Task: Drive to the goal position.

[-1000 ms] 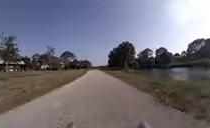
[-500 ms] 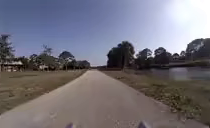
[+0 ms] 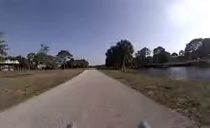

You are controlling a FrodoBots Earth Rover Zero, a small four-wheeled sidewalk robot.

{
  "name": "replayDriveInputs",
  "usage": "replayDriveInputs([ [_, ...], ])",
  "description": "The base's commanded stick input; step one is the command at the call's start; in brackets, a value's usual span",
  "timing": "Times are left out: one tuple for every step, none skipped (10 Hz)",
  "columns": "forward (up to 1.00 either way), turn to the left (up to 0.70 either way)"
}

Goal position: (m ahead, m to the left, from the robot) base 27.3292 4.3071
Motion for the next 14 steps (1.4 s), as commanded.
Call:
replayDriveInputs([
  [1.00,0.03],
  [1.00,0.03],
  [1.00,0.03],
  [1.00,0.03],
  [1.00,0.03],
  [1.00,0.03],
  [1.00,0.03],
  [1.00,0.03],
  [1.00,0.03],
  [1.00,0.04],
  [1.00,0.13],
  [1.00,0.24],
  [1.00,0.35],
  [1.00,0.40],
])
